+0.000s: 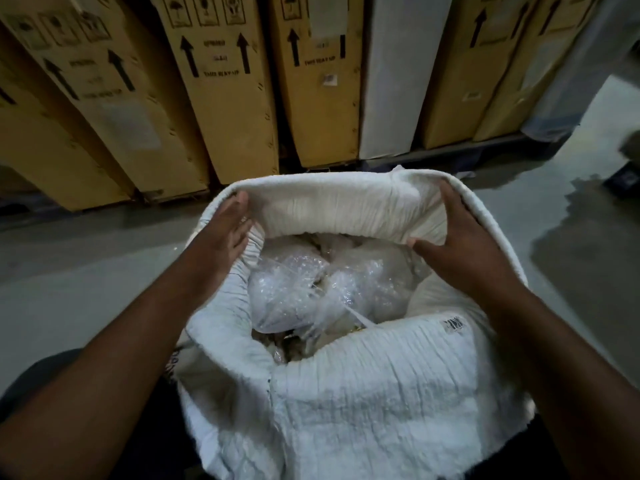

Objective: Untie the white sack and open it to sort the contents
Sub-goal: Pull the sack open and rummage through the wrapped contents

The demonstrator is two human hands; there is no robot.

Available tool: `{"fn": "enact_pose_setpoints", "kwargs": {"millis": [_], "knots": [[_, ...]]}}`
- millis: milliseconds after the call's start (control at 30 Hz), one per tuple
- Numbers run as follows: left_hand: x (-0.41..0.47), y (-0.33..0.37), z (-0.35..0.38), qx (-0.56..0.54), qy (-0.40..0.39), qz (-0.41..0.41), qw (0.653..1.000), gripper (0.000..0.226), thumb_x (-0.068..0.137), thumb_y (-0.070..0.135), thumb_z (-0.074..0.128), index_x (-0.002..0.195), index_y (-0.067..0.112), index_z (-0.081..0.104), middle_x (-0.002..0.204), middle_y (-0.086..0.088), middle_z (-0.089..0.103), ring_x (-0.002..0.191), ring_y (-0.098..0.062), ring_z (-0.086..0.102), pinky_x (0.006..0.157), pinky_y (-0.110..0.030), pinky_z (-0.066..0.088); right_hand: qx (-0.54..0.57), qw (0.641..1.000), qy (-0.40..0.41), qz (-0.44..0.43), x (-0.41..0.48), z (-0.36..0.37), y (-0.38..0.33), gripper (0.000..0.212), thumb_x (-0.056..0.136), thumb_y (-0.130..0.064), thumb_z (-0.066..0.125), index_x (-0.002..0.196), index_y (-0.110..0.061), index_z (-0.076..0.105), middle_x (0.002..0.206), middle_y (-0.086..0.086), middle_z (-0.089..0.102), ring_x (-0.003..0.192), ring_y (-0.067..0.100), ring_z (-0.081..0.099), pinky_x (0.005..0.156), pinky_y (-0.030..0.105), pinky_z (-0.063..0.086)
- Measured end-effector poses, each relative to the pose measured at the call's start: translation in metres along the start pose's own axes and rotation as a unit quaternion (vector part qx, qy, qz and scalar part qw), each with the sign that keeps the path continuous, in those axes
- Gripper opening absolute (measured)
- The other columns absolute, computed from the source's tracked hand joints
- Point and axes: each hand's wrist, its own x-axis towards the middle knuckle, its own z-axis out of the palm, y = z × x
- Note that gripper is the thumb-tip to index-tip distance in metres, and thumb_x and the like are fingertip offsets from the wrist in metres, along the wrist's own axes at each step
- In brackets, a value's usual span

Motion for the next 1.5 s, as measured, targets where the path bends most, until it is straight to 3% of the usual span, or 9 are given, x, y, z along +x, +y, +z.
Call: {"fn": "enact_pose_setpoints", "kwargs": {"millis": [267,467,633,933,1067,1167,1267,1367,1500], "knots": [[0.012,0.014,-0.012,0.100,0.107,0.143,0.979,0.044,0.104,0.056,0.048,0.139,0.030,0.054,0.135,0.015,0.062,0.122,0.009,0.058,0.111,-0.027,0.044,-0.056,0.998,0.020,-0.011,0.012,0.010,-0.002,0.103,0.084,-0.027,0.078,0.163,-0.029,0.012,0.167,0.000,0.030,0.152,0.018,0.028,0.110,0.022,0.023],[-0.008,-0.029,0.000,0.468,-0.011,0.131,0.874,0.133,0.066,0.093,0.064,0.165,0.035,-0.004,0.176,0.005,0.011,0.159,-0.017,0.020,0.126,-0.047,0.031,-0.130,0.987,-0.077,-0.052,-0.006,0.027,-0.013,0.119,0.078,-0.048,0.082,0.164,-0.028,0.003,0.174,-0.002,0.001,0.159,0.015,0.002,0.128,0.038,0.011],[-0.037,-0.035,0.022,0.648,-0.128,0.150,0.736,0.150,0.057,0.099,0.054,0.162,0.027,-0.025,0.171,0.002,-0.032,0.160,-0.020,-0.020,0.132,-0.049,0.006,-0.235,0.914,-0.291,-0.158,-0.043,0.020,-0.041,0.112,0.080,-0.069,0.067,0.161,-0.042,-0.005,0.164,-0.015,-0.023,0.152,0.009,-0.016,0.127,0.040,0.001],[-0.135,-0.049,0.060,0.761,-0.237,0.028,0.603,0.136,0.078,0.087,0.056,0.160,0.021,-0.028,0.166,-0.003,-0.040,0.156,-0.023,-0.032,0.124,-0.044,-0.018,-0.316,0.773,-0.543,-0.089,-0.080,-0.001,-0.051,0.091,0.080,-0.056,0.077,0.156,-0.041,0.031,0.159,-0.004,0.043,0.143,0.022,0.046,0.115,0.035,0.039],[-0.135,-0.049,0.048,0.711,-0.098,0.107,0.689,0.124,0.075,0.090,0.038,0.156,0.030,-0.035,0.166,-0.001,-0.041,0.159,-0.026,-0.025,0.124,-0.041,-0.013,-0.238,0.897,-0.357,-0.107,-0.076,-0.015,-0.055,0.076,0.081,-0.054,0.077,0.148,-0.038,0.047,0.145,-0.008,0.059,0.131,0.016,0.056,0.106,0.032,0.046],[-0.104,-0.020,0.030,0.647,0.113,0.243,0.714,0.111,0.084,0.076,0.051,0.168,0.022,0.003,0.176,-0.008,-0.009,0.163,-0.031,-0.005,0.127,-0.054,0.004,-0.111,0.977,-0.135,-0.118,-0.062,-0.025,-0.052,0.059,0.088,-0.045,0.074,0.144,-0.036,0.054,0.144,-0.012,0.059,0.132,0.012,0.054,0.109,0.033,0.043],[-0.061,0.006,0.015,0.578,0.209,0.085,0.784,0.120,0.080,0.078,0.067,0.167,0.019,0.010,0.175,-0.013,0.009,0.161,-0.035,0.010,0.127,-0.056,0.012,-0.095,0.993,0.002,-0.069,-0.036,-0.038,-0.029,0.067,0.086,-0.050,0.075,0.146,-0.027,0.053,0.153,-0.003,0.050,0.141,0.019,0.045,0.113,0.039,0.039],[-0.034,0.007,0.002,0.472,0.153,-0.050,0.867,0.109,0.064,0.079,0.075,0.153,0.023,0.048,0.154,-0.011,0.055,0.136,-0.033,0.055,0.112,-0.048,0.045,-0.094,0.991,-0.066,0.066,-0.013,-0.042,0.007,0.082,0.076,-0.062,0.077,0.146,-0.027,0.054,0.148,0.001,0.056,0.136,0.025,0.051,0.109,0.039,0.043],[-0.042,0.029,-0.001,0.404,0.148,-0.006,0.903,0.033,0.090,0.037,0.078,0.117,0.017,0.076,0.112,-0.009,0.074,0.102,-0.028,0.068,0.090,-0.037,0.050,-0.012,0.996,0.061,0.056,0.000,-0.051,0.024,0.017,0.089,-0.026,0.076,0.097,-0.013,0.083,0.098,0.011,0.079,0.097,0.029,0.072,0.072,0.026,0.041]]}}
